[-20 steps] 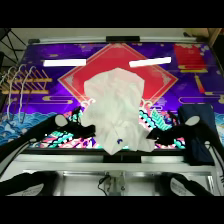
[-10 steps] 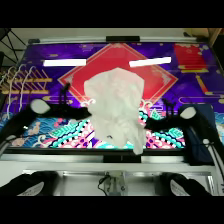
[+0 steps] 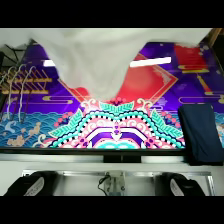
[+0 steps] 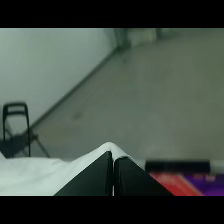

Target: Fold the shirts.

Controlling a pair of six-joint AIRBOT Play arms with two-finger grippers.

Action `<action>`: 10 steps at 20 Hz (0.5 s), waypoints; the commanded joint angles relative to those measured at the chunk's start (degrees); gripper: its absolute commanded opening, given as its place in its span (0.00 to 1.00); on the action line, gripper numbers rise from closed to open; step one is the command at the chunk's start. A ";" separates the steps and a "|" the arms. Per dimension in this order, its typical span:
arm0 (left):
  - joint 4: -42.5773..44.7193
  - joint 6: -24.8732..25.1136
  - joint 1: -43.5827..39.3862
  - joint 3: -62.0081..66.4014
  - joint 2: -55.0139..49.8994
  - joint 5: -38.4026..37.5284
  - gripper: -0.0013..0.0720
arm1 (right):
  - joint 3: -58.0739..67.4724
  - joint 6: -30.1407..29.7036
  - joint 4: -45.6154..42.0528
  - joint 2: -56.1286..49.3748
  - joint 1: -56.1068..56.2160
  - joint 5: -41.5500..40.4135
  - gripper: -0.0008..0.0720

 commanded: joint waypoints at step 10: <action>15.28 -5.14 2.69 4.52 3.08 -26.58 0.06 | 11.19 8.81 -17.92 2.89 -0.57 0.98 0.08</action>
